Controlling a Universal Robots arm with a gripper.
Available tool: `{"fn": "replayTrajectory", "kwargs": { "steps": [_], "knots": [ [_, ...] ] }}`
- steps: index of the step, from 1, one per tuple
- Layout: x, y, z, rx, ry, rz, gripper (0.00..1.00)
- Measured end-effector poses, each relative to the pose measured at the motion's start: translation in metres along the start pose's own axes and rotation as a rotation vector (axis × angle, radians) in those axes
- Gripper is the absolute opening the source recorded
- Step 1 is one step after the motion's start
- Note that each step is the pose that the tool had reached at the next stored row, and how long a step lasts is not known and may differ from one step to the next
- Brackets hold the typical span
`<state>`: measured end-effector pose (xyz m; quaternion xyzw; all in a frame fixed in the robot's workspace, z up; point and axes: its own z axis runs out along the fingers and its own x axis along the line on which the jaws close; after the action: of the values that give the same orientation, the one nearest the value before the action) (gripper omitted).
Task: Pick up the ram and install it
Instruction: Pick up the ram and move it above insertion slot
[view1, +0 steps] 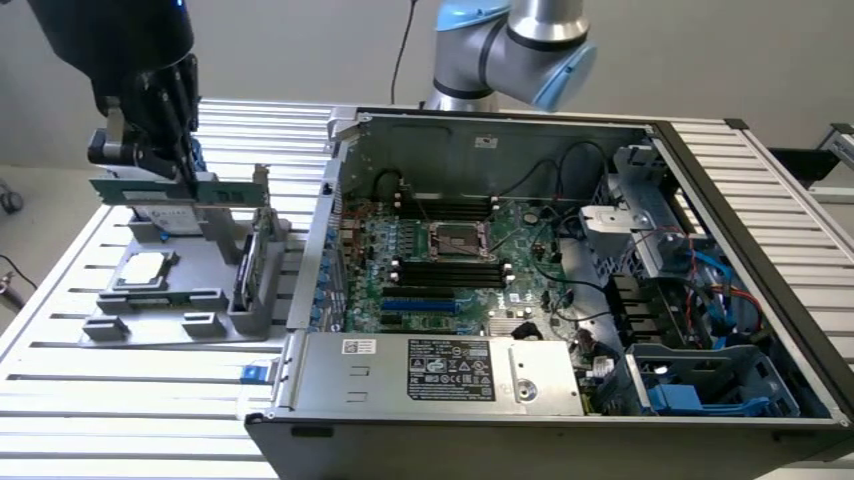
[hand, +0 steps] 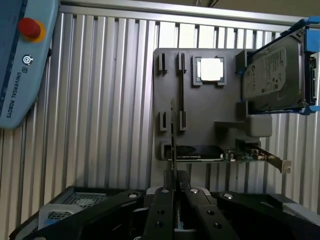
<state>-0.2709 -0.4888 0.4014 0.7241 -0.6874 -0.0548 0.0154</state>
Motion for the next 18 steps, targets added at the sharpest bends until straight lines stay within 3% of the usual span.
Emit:
{"fn": "replayTrajectory", "kwargs": {
  "steps": [2,8,18],
  "knots": [
    [0.0,-0.0091,-0.0037,-0.0035,-0.0016,0.0,0.14],
    [0.002,-0.036,-0.0075,-0.0036,-0.0138,-0.001,0.14],
    [0.003,-0.0811,-0.012,-0.0037,-0.0151,-0.001,0.14]
  ]
}}
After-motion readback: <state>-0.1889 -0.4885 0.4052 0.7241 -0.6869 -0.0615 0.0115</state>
